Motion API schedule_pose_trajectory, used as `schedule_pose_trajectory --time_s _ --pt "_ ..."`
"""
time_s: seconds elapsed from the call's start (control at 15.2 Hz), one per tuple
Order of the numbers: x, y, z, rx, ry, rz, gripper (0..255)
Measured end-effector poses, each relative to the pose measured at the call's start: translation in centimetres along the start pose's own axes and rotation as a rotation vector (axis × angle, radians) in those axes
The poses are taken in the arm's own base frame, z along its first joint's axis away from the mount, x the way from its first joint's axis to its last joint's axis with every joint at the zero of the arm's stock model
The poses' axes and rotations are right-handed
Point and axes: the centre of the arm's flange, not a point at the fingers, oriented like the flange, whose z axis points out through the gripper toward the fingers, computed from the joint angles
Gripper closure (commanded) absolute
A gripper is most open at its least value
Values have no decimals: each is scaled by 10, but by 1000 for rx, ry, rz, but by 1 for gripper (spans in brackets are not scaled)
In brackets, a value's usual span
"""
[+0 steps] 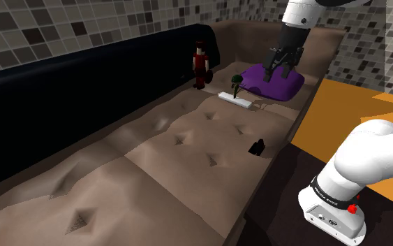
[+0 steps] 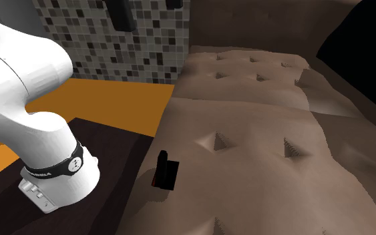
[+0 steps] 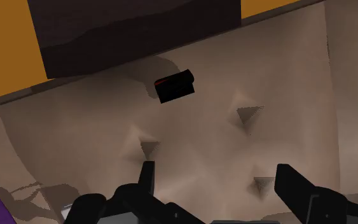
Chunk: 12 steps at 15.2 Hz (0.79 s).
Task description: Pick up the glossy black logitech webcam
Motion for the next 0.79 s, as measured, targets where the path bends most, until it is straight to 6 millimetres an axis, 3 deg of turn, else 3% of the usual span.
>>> schedule_pose_trajectory --time_s 0.13,0.26,0.79 --pt "1 -1 6 -7 -4 23 0" --pt "0 -5 27 -29 -16 105 0" --pt "3 -14 133 -138 -75 519 0"
